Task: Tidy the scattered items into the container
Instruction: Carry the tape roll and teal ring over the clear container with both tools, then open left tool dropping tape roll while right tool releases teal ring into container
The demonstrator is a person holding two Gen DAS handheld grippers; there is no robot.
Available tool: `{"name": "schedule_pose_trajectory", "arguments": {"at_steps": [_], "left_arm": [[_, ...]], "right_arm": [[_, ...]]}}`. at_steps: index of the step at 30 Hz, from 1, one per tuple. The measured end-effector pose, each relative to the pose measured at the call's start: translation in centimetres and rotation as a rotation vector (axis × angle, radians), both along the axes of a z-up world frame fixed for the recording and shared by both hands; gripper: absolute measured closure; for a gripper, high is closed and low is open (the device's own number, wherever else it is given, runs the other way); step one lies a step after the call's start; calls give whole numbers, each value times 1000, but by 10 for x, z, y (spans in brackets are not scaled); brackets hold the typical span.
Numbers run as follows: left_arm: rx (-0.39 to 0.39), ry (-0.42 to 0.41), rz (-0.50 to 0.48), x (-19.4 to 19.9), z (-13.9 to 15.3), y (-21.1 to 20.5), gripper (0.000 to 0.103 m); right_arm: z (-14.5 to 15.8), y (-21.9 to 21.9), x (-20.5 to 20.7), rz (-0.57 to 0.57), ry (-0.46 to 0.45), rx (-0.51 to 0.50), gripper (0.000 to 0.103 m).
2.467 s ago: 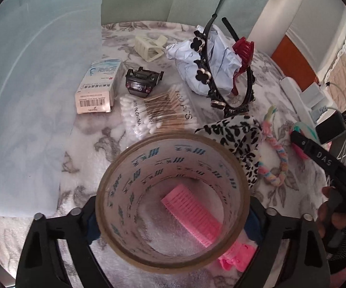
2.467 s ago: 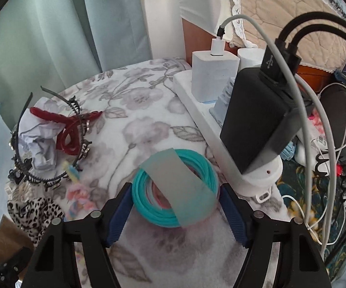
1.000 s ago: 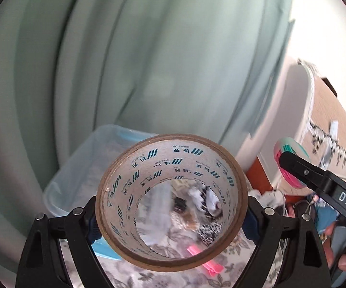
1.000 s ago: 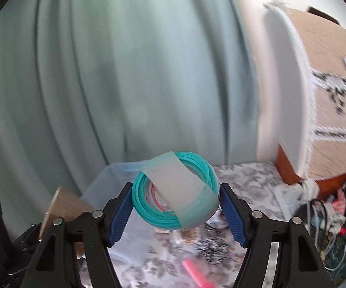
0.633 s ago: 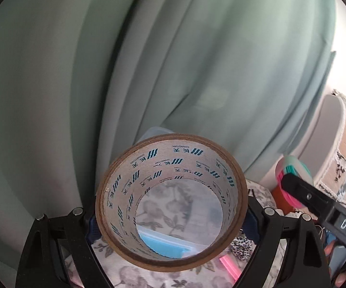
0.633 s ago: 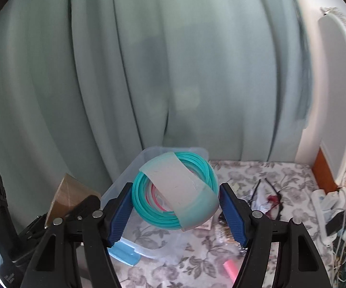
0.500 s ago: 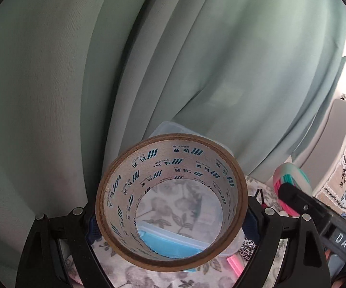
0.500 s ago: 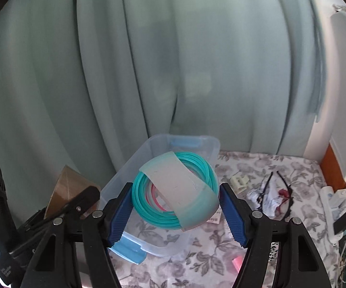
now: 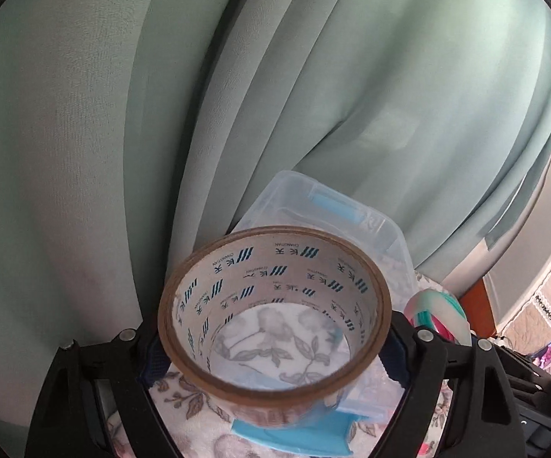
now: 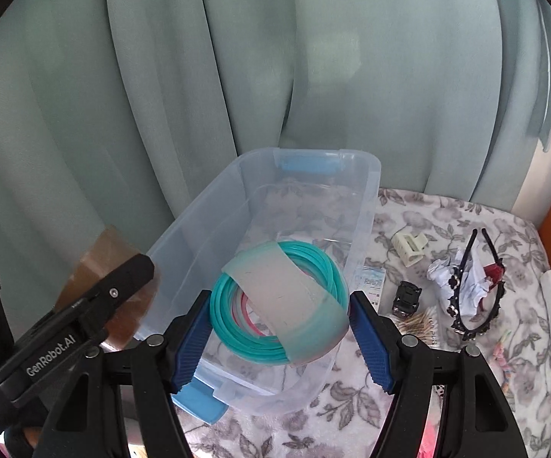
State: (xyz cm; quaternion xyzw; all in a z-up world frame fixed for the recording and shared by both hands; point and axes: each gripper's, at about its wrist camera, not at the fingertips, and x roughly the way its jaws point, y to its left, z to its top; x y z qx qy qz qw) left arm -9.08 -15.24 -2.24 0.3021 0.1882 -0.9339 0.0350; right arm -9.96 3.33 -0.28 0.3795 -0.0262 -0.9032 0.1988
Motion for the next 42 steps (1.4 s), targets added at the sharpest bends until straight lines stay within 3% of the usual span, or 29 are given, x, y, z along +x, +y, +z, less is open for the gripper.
{"name": "schedule_pose_trajectory", "arguments": {"at_steps": [16, 28, 31, 42], "left_arm": [[67, -17, -36, -5, 4, -2, 15], [56, -60, -28, -14, 0, 4, 14], [71, -44, -28, -9, 4, 2, 11], [49, -31, -46, 4, 21, 17, 9]], "right_arm": [[-10, -3, -24, 14, 3, 7, 29], [-14, -8, -29, 49, 11, 35, 27], [-13, -9, -27, 63, 30, 49, 22], [1, 8, -9, 29, 56, 19, 21]]}}
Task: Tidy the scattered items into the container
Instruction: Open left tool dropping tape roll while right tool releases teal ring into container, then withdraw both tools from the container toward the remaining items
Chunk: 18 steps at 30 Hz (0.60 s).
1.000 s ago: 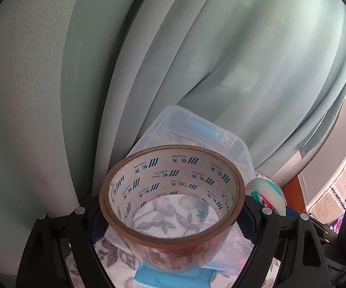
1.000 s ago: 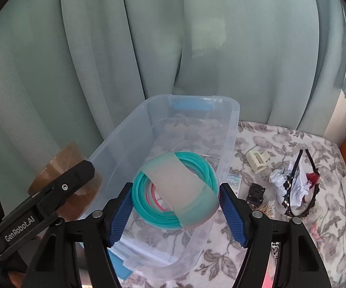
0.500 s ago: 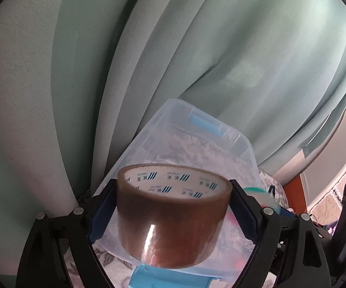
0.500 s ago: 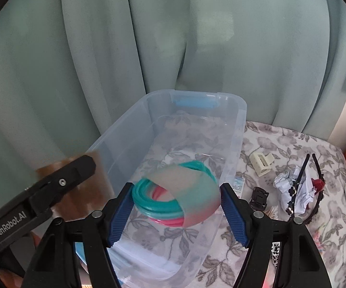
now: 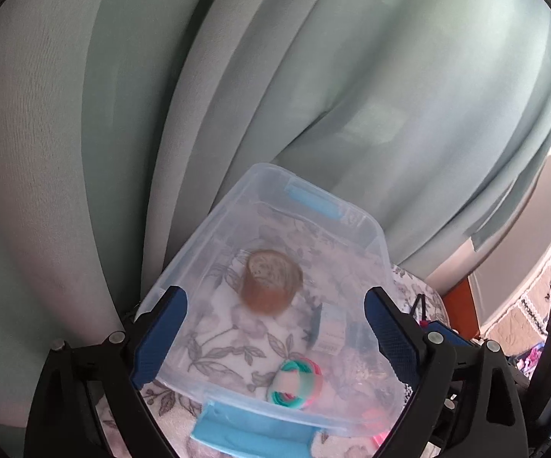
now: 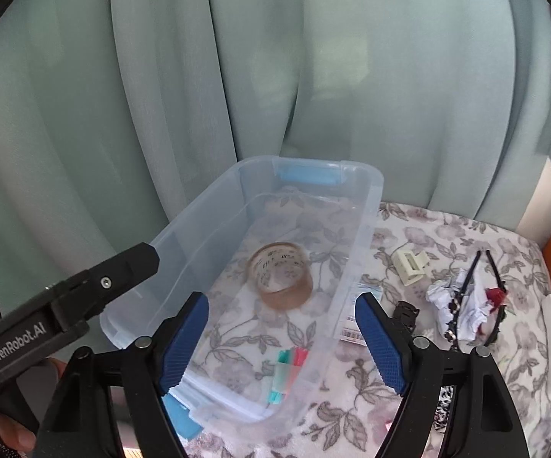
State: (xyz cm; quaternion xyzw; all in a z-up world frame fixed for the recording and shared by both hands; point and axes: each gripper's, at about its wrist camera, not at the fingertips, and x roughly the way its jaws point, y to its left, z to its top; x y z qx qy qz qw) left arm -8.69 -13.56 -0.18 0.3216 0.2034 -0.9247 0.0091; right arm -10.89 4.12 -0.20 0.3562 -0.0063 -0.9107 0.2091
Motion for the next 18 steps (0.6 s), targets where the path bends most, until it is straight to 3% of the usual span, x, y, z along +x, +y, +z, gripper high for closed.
{"name": "schedule_pose_trajectory", "arguments": {"at_steps": [18], "left_arm": [[-141, 66, -115, 53, 44, 70, 9]], "right_arm": [[31, 76, 74, -116, 96, -99, 20]]}}
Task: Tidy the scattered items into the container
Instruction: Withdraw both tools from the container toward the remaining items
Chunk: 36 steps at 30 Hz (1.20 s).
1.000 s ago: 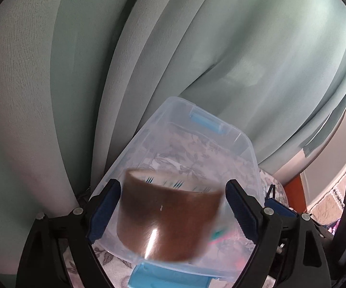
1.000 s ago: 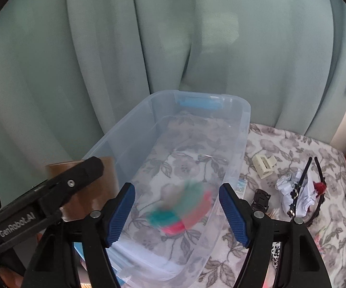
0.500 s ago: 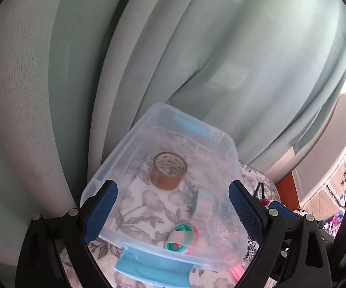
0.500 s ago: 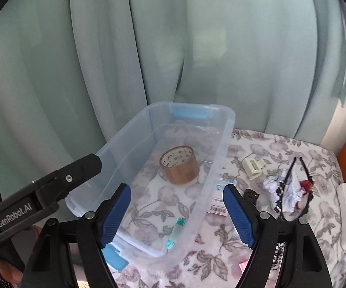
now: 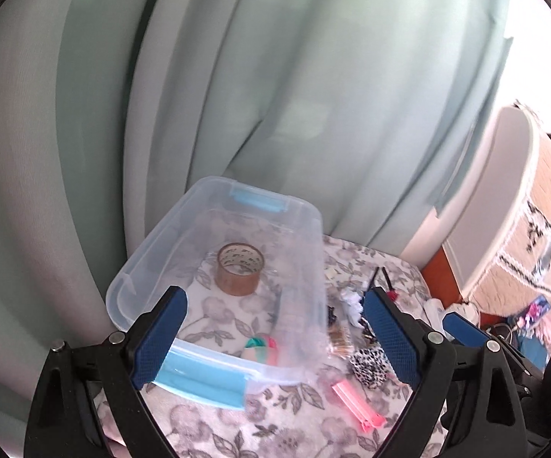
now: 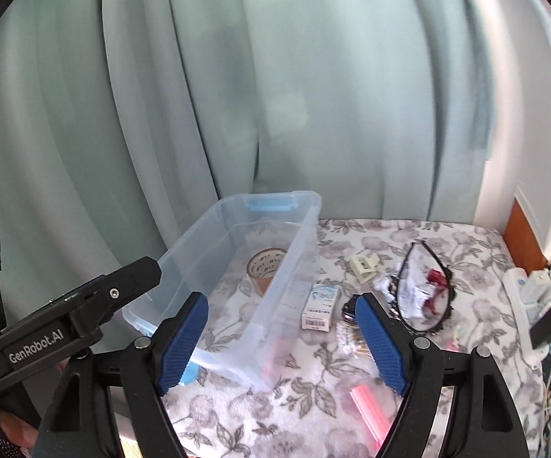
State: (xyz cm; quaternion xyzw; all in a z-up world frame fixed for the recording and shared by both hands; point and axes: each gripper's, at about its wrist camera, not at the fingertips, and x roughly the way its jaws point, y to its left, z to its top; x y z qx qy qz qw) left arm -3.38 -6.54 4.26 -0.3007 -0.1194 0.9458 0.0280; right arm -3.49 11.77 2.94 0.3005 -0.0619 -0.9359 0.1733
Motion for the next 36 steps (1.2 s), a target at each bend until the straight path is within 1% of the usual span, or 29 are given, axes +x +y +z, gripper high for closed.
{"name": "schedule_pose_trajectory", "arguments": {"at_steps": [5, 11, 13, 18, 20, 22, 26, 29, 32, 36], "left_arm": [[-35, 18, -34, 18, 12, 25, 9], [-57, 40, -66, 37, 15, 53, 8], [-69, 40, -69, 42, 15, 62, 6], [-53, 49, -94, 50, 14, 78, 4], [-44, 57, -96, 53, 12, 83, 0], [-46, 58, -98, 54, 7, 88, 0], [-27, 29, -91, 50, -8, 94, 0], [-5, -17, -89, 43, -25, 96, 0], [10, -71, -98, 38, -45, 101, 0], [-29, -125, -137, 32, -69, 116, 0]], "right_arm": [[6, 30, 21, -25, 8, -45, 20], [6, 56, 45, -68, 33, -80, 20], [7, 66, 55, -84, 40, -82, 20], [9, 85, 70, -134, 57, -93, 19], [7, 93, 74, -154, 57, -103, 19], [4, 103, 77, -177, 48, -115, 18], [-9, 123, 77, -223, 12, -138, 18], [-25, 138, 73, -239, -37, -174, 17], [-40, 146, 71, -262, -81, -172, 17], [-62, 154, 65, -294, -138, -170, 17]]}}
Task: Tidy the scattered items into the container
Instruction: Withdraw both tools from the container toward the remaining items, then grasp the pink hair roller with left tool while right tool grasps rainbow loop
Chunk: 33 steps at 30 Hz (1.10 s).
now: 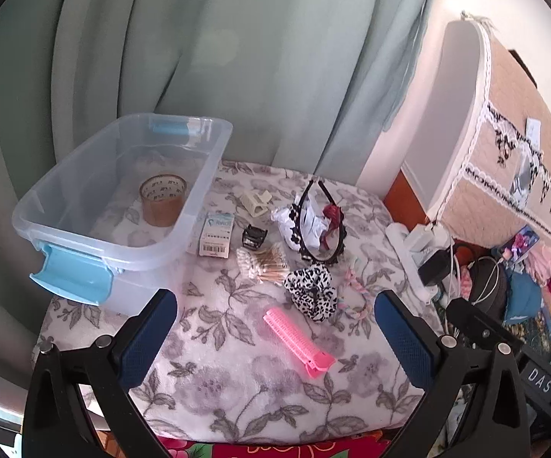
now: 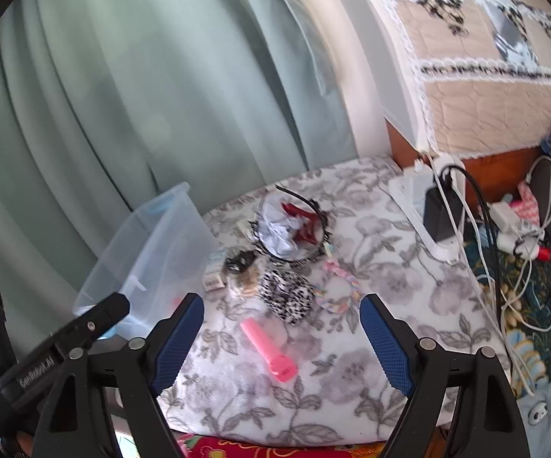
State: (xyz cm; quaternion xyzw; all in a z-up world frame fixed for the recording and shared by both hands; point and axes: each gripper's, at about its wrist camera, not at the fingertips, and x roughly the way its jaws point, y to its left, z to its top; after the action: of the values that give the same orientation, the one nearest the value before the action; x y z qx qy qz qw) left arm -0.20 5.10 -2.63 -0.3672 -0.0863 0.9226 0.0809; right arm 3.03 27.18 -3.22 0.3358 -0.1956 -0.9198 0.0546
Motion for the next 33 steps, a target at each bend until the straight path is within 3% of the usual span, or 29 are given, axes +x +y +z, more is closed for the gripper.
{"name": "schedule_pose_trajectory", "arguments": {"at_steps": [5, 9, 19, 25, 27, 33], "left_arm": [[5, -107, -72, -6, -35, 16, 0], [-73, -202, -73, -15, -60, 31, 0], [-100, -329, -106, -45, -97, 57, 3], [-126, -384, -102, -65, -121, 69, 19], [-138, -405, -95, -70, -129, 71, 31], [-126, -416, -104, -81, -143, 74, 54]], "right_arm": [[-23, 6, -9, -19, -70, 19, 17], [-38, 12, -15, -34, -111, 11, 17], [-65, 20, -27, -52, -177, 19, 17], [-82, 22, -39, -39, -220, 24, 17], [-86, 22, -44, -36, -230, 27, 17], [-104, 24, -63, -23, -284, 29, 17]]}}
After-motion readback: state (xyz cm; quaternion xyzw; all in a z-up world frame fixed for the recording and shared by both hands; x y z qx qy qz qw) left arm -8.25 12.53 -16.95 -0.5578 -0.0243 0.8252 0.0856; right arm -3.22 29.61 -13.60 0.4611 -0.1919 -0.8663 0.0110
